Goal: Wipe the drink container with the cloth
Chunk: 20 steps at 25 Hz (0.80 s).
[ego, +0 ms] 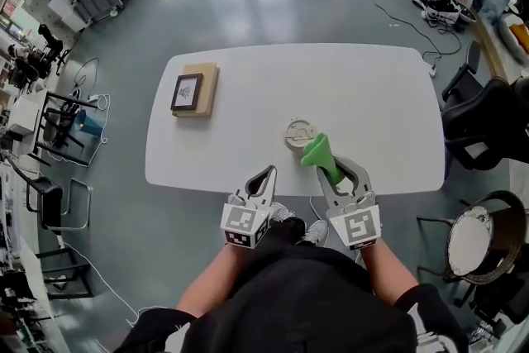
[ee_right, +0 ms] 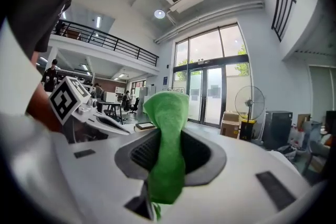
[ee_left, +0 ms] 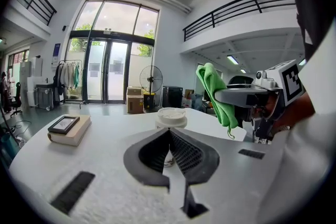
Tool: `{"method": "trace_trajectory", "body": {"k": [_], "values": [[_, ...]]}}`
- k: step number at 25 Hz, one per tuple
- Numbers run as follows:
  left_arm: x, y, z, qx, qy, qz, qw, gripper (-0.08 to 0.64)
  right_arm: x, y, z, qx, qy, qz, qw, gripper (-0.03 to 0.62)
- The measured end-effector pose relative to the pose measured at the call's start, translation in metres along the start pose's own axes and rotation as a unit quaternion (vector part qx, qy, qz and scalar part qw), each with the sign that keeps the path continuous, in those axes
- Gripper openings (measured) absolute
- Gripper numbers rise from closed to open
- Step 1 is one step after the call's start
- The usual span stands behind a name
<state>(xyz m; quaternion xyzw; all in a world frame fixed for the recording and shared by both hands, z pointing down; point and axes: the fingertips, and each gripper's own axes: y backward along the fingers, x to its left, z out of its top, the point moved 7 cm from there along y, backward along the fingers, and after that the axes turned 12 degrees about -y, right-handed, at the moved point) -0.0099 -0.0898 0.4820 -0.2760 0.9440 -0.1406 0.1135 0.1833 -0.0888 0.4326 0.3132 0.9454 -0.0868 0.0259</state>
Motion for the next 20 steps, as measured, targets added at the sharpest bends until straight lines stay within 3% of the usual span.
{"method": "trace_trajectory", "body": {"k": [5, 11, 20], "values": [[-0.002, 0.003, -0.006, -0.007, 0.002, -0.003, 1.0, 0.014, -0.001, 0.004, 0.004, -0.017, 0.019, -0.009, 1.0, 0.115], [-0.004, 0.005, -0.007, -0.008, 0.002, -0.007, 0.9999, 0.014, -0.005, 0.011, 0.007, -0.007, 0.026, -0.029, 0.999, 0.115], [-0.007, 0.007, -0.013, -0.001, 0.007, -0.01, 0.9999, 0.014, 0.003, 0.016, 0.004, 0.007, 0.05, -0.025, 0.998, 0.115]]}}
